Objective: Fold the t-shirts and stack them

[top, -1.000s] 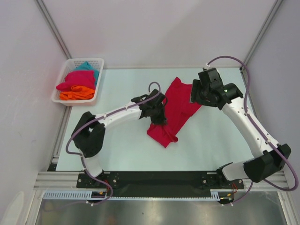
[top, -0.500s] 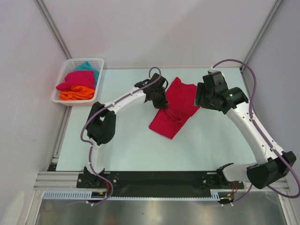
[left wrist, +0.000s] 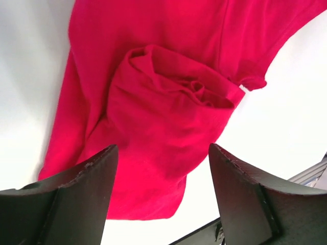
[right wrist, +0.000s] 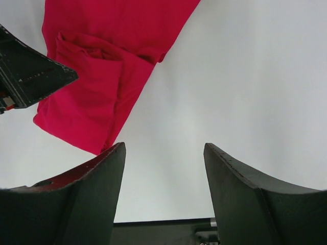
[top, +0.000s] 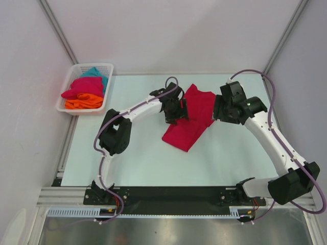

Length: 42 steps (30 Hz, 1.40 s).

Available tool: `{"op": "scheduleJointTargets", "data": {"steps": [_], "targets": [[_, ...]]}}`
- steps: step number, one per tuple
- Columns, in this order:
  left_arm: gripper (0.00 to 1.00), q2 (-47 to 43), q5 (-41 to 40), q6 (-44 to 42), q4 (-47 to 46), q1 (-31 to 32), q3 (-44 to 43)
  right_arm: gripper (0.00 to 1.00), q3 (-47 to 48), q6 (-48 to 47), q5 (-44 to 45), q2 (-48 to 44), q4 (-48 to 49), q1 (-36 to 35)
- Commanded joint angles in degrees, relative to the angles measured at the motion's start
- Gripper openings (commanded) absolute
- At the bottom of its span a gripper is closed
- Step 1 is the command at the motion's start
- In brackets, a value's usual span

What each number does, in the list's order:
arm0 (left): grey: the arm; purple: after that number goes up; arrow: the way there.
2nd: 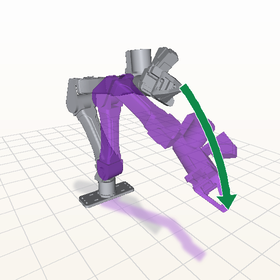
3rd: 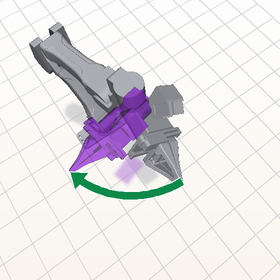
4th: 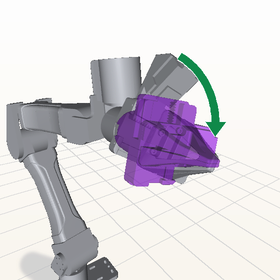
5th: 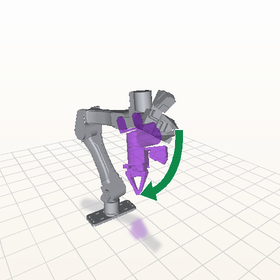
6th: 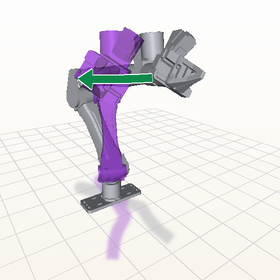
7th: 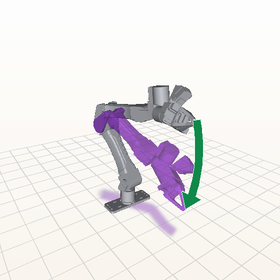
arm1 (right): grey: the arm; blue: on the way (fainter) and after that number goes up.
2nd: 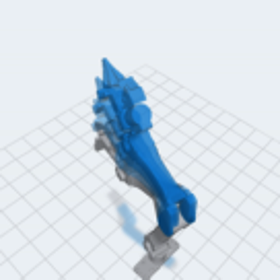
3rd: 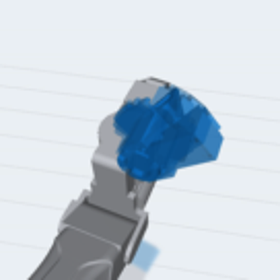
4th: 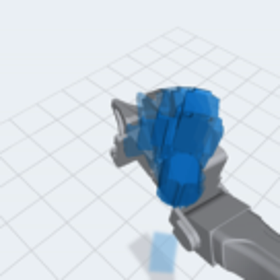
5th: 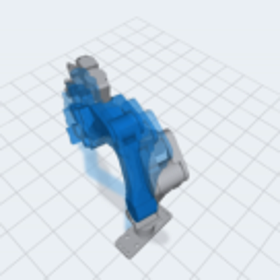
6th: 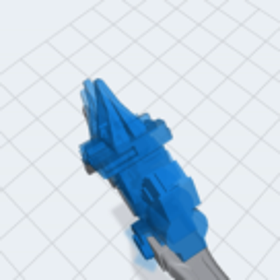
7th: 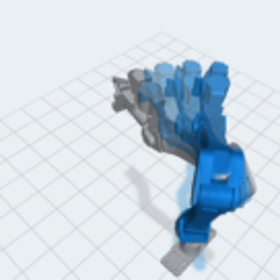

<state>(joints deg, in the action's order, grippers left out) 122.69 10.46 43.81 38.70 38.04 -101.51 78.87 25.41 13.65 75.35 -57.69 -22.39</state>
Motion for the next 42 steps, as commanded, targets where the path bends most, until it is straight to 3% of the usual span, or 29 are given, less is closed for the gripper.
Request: {"op": "scheduleJointTargets", "data": {"steps": [1, 8, 14, 23, 42], "targets": [[0.77, -6.6, -1.7, -1.4, 0.2, -1.0, 2.7, 0.68, -1.4, 1.0, -1.2, -0.6, 2.1, -1.4], [0.77, -17.3, -3.1, -0.4, -5.2, -1.0, 22.1, 0.68, -6.7, 3.8, -5.3, -1.4, 5.2, -4.2], [0.77, -22.7, -4.2, 1.4, -9.0, -1.0, 33.3, 0.68, -12.4, 6.4, -7.3, -0.2, 9.7, -7.7], [0.77, -21.7, -4.4, 2.0, -11.9, -1.0, 36.4, 0.68, -15.1, 10.0, -6.3, 1.6, 11.6, -13.8], [0.73, -17.0, -3.3, 0.9, -14.4, -3.1, 32.4, 0.67, -14.6, 13.3, -6.3, 14.3, 16.7, -20.0]]}}
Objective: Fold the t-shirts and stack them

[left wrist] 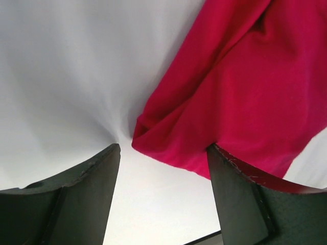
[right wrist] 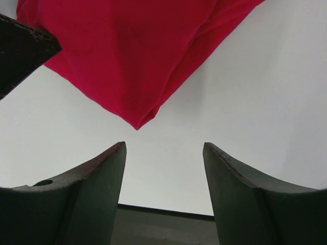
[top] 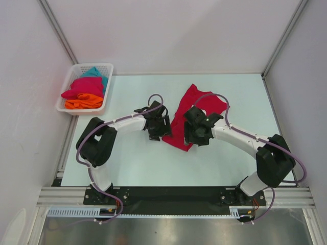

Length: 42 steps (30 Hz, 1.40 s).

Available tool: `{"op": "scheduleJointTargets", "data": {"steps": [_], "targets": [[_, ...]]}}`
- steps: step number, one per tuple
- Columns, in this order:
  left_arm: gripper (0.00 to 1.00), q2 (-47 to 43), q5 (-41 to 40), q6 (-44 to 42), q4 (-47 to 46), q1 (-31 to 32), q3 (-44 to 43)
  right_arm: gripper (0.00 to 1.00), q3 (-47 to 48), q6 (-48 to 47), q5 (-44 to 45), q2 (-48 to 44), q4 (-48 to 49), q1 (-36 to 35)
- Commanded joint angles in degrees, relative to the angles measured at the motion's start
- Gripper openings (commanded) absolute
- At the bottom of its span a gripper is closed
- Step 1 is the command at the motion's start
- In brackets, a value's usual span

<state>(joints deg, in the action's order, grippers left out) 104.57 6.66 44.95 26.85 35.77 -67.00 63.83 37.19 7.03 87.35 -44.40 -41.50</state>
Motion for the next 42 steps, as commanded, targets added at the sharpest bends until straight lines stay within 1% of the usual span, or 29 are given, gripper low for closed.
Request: {"op": "scheduleJointTargets", "data": {"steps": [1, 5, 12, 14, 15, 16, 19, 23, 24, 26, 27, 29, 30, 31, 33, 38, 42], "targets": [[0.73, 1.6, 0.8, -0.2, -2.8, -0.9, -2.1, 0.67, 0.4, 1.5, 0.3, 3.0, 4.2, -1.2], [0.72, 2.5, 1.3, -0.2, -3.6, -1.1, -2.1, 0.67, 1.1, 1.6, 0.2, 6.9, 5.2, -1.8], [0.71, 3.3, 2.1, -0.3, -4.6, -1.8, -2.2, 0.66, 2.6, 1.1, 0.6, 10.4, 5.6, -1.9], [0.67, 3.4, 2.5, -0.5, -5.0, -1.9, -2.2, 0.67, 2.5, 1.0, 0.7, 10.9, 6.3, -1.9], [0.62, 3.6, 2.8, -0.6, -5.3, -2.1, -2.1, 0.66, 2.4, 1.1, 0.6, 11.2, 6.3, -1.8], [0.47, 3.9, 3.2, -0.7, -5.5, -2.2, -2.1, 0.66, 2.3, 1.1, 0.7, 11.9, 6.8, -1.9], [0.25, 3.8, 3.8, -0.7, -5.7, -2.4, -1.7, 0.65, 1.6, 1.1, 0.4, 13.0, 7.8, -2.0], [0.18, 3.5, 3.4, -0.8, -5.8, -2.4, -1.2, 0.63, 0.2, 1.2, 0.0, 14.2, 9.4, -2.0], [0.15, 3.7, 3.5, -0.8, -5.8, -2.4, -1.2, 0.59, 0.1, 1.0, -0.2, 14.3, 9.8, -2.0], [0.12, 3.6, 3.6, -0.8, -6.0, -2.4, -1.1, 0.54, -0.7, 1.0, -0.6, 14.7, 10.6, -2.0], [0.09, 3.7, 3.9, -0.8, -6.0, -2.4, -1.1, 0.40, -1.0, 0.7, -1.0, 14.7, 11.0, -2.1], [0.08, 3.6, 4.0, -0.9, -6.0, -2.4, -1.1, 0.27, -1.5, 0.6, -1.7, 14.4, 11.7, -2.0], [0.04, 3.3, 4.0, -1.0, -6.0, -2.4, -1.0, 0.12, -1.6, 0.4, -1.8, 14.3, 12.0, -2.0], [0.01, 3.3, 4.1, -1.1, -6.0, -2.4, -1.0, 0.01, -1.7, 0.4, -1.8, 14.1, 12.0, -2.0], [0.00, 2.7, 4.0, -1.3, -6.0, -2.4, -0.9, 0.00, -1.8, 0.6, -1.6, 13.1, 11.6, -2.2], [0.00, 0.9, 4.3, -1.4, -6.1, -2.4, 0.7, 0.00, -1.7, 0.7, 0.3, 9.9, 9.0, -3.1], [0.00, -3.7, 5.6, -1.7, -6.5, -2.4, 3.3, 0.00, -1.3, 1.4, 2.5, 6.2, 3.9, -5.4]]}}
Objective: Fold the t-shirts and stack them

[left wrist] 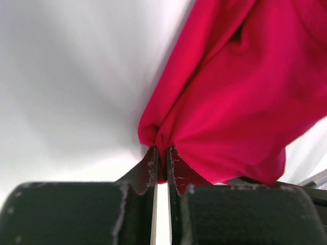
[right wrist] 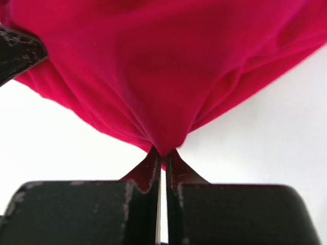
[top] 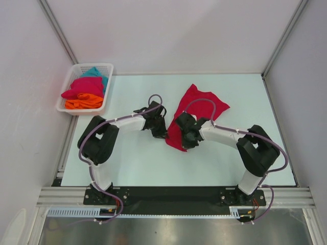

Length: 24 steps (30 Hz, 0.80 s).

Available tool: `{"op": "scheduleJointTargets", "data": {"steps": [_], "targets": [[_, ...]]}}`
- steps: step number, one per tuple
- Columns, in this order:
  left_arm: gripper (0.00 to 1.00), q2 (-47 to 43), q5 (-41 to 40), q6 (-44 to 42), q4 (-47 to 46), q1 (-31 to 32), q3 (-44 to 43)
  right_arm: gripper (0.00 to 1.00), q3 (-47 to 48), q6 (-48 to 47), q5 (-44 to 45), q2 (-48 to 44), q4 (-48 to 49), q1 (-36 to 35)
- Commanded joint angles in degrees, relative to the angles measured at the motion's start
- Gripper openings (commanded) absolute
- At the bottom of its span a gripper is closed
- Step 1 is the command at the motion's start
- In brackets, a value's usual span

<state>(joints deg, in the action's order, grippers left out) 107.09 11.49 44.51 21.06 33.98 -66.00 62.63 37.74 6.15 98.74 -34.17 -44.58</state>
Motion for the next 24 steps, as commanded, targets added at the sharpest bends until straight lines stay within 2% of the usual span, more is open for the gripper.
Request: {"op": "scheduleJointTargets", "data": {"steps": [1, 10, 13, 17, 20, 24], "targets": [[0.00, -7.3, 1.1, -1.3, -0.7, -0.5, 3.7, 0.00, -0.1, 1.2, 3.8, -7.1, -7.2, -2.8], [0.00, -25.9, 3.5, -0.2, 2.0, 1.3, 13.9, 0.00, -0.4, 10.6, 7.1, -15.9, -17.2, -13.9], [0.00, -29.6, 3.8, 0.5, 3.8, 1.7, 14.2, 0.00, 0.5, 13.2, 7.4, -16.8, -18.7, -17.1], [0.00, -29.8, 2.5, 0.3, 4.5, 1.7, 11.3, 0.00, 1.5, 13.6, 9.4, -16.1, -19.5, -18.4], [0.00, -25.6, 2.6, -0.8, 5.5, 1.7, 6.3, 0.00, 2.6, 12.4, 11.3, -14.7, -20.3, -17.3], [0.00, -17.3, 2.4, -2.7, 6.3, 1.6, -1.4, 0.00, 3.9, 9.0, 13.7, -14.2, -19.4, -11.0]]}}
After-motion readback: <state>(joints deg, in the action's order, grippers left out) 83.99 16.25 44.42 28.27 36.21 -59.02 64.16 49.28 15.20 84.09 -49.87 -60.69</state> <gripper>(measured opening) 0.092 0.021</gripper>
